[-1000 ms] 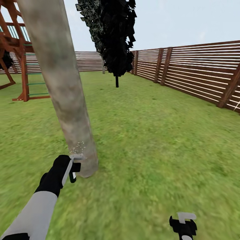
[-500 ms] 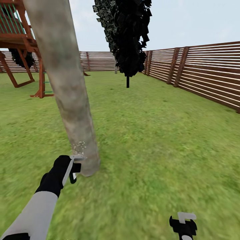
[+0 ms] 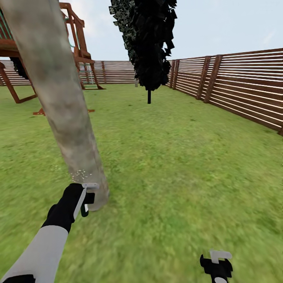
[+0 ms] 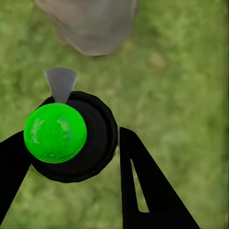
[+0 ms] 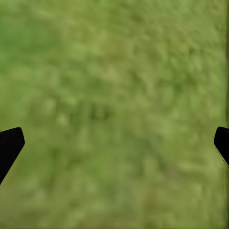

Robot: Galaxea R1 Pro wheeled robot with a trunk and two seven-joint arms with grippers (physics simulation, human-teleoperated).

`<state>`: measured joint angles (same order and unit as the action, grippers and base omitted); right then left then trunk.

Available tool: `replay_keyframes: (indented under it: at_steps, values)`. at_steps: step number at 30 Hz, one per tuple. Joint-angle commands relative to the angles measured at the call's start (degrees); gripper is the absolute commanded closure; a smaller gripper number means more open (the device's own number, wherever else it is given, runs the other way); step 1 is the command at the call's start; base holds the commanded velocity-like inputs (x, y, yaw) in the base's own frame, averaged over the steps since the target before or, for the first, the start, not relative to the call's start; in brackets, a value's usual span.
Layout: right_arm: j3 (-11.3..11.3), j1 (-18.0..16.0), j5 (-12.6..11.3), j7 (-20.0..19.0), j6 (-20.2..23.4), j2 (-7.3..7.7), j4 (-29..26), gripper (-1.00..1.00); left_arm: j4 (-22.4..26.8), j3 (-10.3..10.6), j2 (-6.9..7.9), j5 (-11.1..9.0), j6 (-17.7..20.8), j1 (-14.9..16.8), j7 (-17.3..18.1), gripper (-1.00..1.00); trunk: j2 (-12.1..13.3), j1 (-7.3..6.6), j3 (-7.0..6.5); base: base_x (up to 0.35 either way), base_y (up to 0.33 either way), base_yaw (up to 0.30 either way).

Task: In the garden, pick up the pesticide atomizer on the floor and spray pesticide onto both trees until each tree trunk is fully covered.

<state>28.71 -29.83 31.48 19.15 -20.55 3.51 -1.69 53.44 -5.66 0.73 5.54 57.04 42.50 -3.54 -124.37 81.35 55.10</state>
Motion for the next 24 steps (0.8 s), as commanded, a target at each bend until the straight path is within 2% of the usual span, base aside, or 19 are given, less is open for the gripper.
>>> replay_keyframes:
  at_steps: [1, 10, 20, 24]
  values:
    - [0.5, 0.0, 0.6, 0.2, -0.2, 0.01, 0.1, -1.0, 0.1, 0.0, -0.04, 0.5, 0.3, 0.0, 0.3, 1.0, 0.0, 0.0, 0.05, 0.104, -0.277, 0.196]
    - [0.5, 0.0, 0.6, 0.2, -0.2, 0.01, 0.1, -1.0, 0.1, -0.1, -0.21, 0.5, 0.2, 0.0, 0.3, 1.0, 0.0, 0.0, 0.05, 0.131, -0.277, 0.271]
    - [0.5, 0.0, 0.6, 0.2, -0.2, 0.01, 0.1, -1.0, 0.0, 0.1, 0.01, 0.5, 0.2, 0.0, 0.3, 1.0, 0.0, 0.0, 0.05, 0.19, -0.276, 0.015]
    - [0.5, 0.0, 0.6, 0.2, -0.2, 0.01, 0.1, -1.0, 0.0, -0.5, 0.7, 0.5, 0.0, -0.2, 0.3, 1.0, 0.0, 0.0, 0.05, 0.174, -0.276, 0.224]
